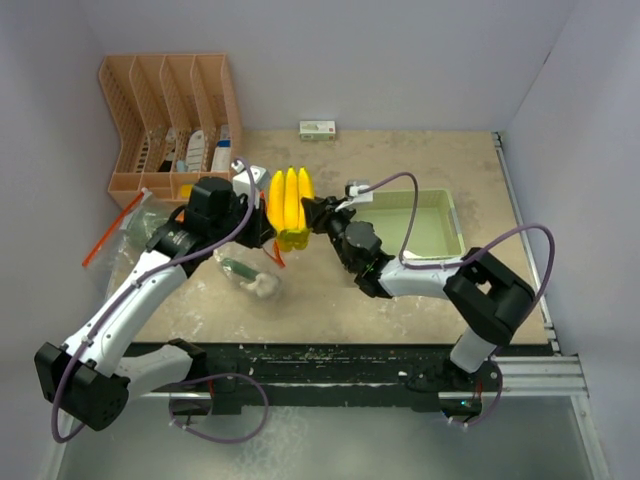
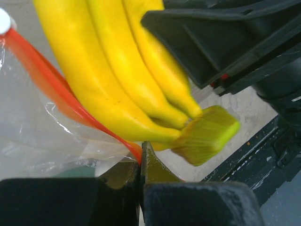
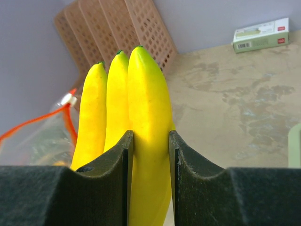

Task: Place the food in the zip-top bag and seal the zipper
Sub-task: Place the fake fruit at the center of the board.

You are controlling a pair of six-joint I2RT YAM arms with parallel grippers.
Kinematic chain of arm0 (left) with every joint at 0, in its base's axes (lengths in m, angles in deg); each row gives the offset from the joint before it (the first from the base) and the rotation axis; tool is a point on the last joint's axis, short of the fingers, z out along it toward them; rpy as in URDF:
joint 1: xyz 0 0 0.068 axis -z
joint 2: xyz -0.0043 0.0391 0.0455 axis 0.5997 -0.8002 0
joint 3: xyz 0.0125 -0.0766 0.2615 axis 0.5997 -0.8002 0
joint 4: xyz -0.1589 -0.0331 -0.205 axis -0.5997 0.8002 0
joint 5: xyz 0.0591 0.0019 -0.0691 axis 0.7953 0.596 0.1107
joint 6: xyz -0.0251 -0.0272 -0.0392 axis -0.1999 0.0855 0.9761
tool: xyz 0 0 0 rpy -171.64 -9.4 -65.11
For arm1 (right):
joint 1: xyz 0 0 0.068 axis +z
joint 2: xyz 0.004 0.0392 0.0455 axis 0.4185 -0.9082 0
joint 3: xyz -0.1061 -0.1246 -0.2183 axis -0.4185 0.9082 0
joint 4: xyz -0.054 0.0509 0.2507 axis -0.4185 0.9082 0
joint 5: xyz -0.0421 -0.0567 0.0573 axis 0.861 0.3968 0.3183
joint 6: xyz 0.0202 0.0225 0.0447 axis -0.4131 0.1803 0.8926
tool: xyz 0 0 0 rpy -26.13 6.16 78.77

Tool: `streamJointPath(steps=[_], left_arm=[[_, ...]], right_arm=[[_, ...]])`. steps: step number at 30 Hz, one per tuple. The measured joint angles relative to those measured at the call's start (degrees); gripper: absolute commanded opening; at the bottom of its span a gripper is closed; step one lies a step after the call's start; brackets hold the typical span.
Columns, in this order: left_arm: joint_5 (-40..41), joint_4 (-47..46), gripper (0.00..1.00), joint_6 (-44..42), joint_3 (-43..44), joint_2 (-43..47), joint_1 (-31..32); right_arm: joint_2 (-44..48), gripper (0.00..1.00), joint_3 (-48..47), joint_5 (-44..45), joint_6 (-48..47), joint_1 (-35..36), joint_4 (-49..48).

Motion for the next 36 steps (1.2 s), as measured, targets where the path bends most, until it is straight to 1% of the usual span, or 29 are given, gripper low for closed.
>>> streamJointPath(steps=[4,10,13,16,19,28,32,35,36], left_arm=[[-1.0,-1.0,0.00,0.2,0.0,0.0,0.1],[-1.6,-1.3,0.00,0.3,0.0,-1.2,0.1],[-2.0,-1.1,0.00,0.3,-0.1,-2.4,0.1],[-1.6,-0.9,0.00,-0.1,-0.1,-2.7,0.1],[0.7,0.3,0.00,-1.4,0.0,-2.1,0.1],[12.4,7.4,0.00,-5.7,0.3,3.1,0.1],[13.7,8.2,0.00,-6.6,0.3,2.8,0.1],[13.9,8.3,0.00,-6.8,0.3,2.4,0.1],[13.9,8.3,0.00,-6.8,0.3,2.3,0.1]], right_arm=[[-1.8,0.00,-1.9,3.5,-5.1,1.9,4.2],[-4.5,0.00,-4.1,10.3,-13.4,8.5,8.4],[-4.8,0.00,-6.3,13.0,-15.6,10.2,12.0],[-6.1,0.00,-9.9,15.5,-16.5,10.2,16.2],[-7.6,0.00,-13.3,18.5,-16.8,10.1,20.8],[-7.7,0.00,-13.4,25.3,-17.8,10.1,32.4],[-7.7,0.00,-13.4,25.3,-17.9,10.1,35.1],[-8.3,0.00,-14.3,25.4,-16.6,10.1,38.8],[-8.9,0.04,-15.1,25.7,-16.0,10.1,40.1]])
